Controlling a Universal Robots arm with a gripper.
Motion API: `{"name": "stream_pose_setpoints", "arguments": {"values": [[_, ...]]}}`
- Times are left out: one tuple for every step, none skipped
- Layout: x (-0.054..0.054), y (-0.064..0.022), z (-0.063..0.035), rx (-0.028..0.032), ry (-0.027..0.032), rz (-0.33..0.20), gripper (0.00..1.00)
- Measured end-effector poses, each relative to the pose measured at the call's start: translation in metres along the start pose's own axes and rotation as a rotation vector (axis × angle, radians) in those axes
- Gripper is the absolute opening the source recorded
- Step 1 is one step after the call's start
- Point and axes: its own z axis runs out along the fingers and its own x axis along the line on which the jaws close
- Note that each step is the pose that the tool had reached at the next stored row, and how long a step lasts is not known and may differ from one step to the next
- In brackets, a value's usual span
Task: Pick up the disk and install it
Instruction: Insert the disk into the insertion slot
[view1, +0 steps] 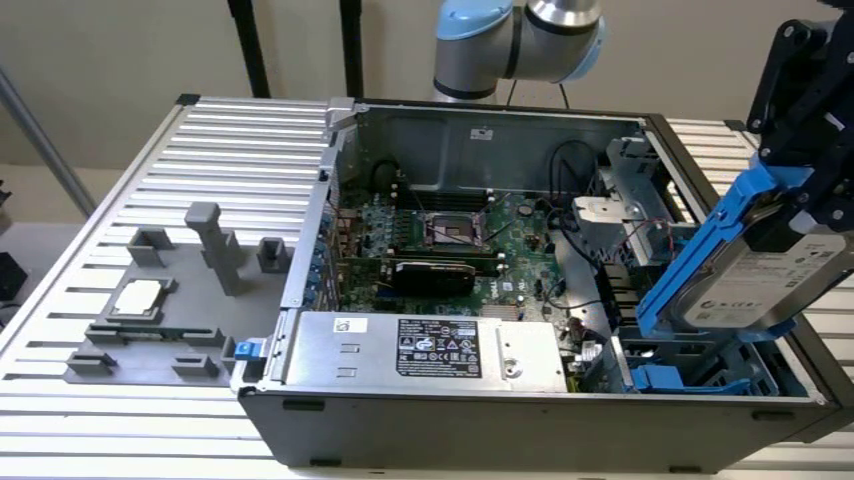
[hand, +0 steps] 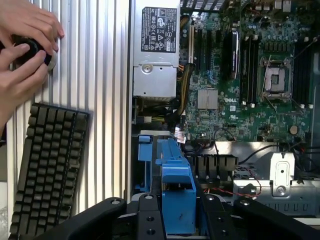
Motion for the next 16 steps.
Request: {"name": "stream_pose_setpoints", "arguments": {"values": [[0.0, 0.0, 0.0017, -0.0003, -0.0001, 0.0, 0.0], [0.0, -0.0001, 0.0037, -0.0007, -0.0001, 0.0, 0.0], [0.0, -0.0001, 0.0054, -0.0012, 0.0, 0.0, 0.0], [0.0, -0.0002, 0.0071, -0.0019, 0.0, 0.0, 0.0], [0.001, -0.0002, 0.009, -0.0028, -0.0002, 0.0, 0.0], [0.001, -0.0002, 0.0107, -0.0039, -0.0003, 0.0, 0.0], [0.001, -0.0003, 0.0119, -0.0052, -0.0002, 0.0, 0.0], [0.001, -0.0003, 0.0126, -0.006, -0.0002, 0.0, 0.0], [0.001, -0.0003, 0.0134, -0.0067, -0.0002, 0.0, 0.0], [0.002, -0.0004, 0.0141, -0.0076, -0.0003, 0.0, 0.0], [0.002, -0.0007, 0.0146, -0.0091, 0.0, 0.0, 0.0], [0.003, -0.0011, 0.0152, -0.0108, -0.0001, 0.0, 0.0], [0.003, -0.0014, 0.016, -0.0122, -0.0002, 0.0, 0.0], [0.004, -0.0019, 0.0167, -0.0132, -0.0001, 0.0, 0.0], [0.004, -0.0025, 0.0175, -0.0136, -0.0003, -0.001, 0.0], [0.004, -0.0029, 0.0181, -0.0138, -0.0003, -0.002, 0.0]]}}
